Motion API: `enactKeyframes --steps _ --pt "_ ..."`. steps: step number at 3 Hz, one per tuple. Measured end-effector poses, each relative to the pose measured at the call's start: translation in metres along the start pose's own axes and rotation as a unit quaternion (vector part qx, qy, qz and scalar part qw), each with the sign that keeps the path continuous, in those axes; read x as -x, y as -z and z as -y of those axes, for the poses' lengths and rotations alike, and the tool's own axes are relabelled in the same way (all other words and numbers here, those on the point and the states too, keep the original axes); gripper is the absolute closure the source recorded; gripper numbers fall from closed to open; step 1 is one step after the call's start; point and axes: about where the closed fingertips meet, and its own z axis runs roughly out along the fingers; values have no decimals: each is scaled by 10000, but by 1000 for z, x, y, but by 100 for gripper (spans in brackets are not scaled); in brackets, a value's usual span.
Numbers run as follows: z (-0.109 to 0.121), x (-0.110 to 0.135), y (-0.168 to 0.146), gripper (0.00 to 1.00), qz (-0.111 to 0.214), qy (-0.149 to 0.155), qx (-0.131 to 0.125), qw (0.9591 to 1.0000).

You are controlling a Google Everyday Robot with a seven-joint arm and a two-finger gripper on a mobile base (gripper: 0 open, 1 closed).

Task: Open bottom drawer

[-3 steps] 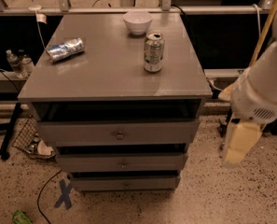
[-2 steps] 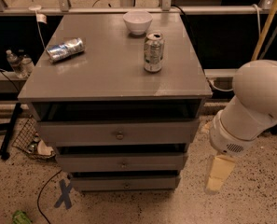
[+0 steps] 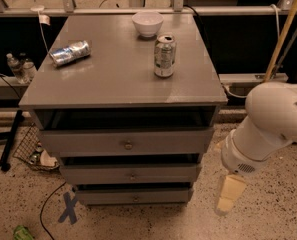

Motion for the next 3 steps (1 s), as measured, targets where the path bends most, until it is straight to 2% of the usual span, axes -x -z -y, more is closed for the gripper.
enactKeyframes --steps 1,2,3 --pt "-5 -3 -67 0 352 -36 310 9989" --pt "-10 -1 -138 0 824 -80 556 9950" --pt "-8 9 -182 0 1204 -102 550 9912"
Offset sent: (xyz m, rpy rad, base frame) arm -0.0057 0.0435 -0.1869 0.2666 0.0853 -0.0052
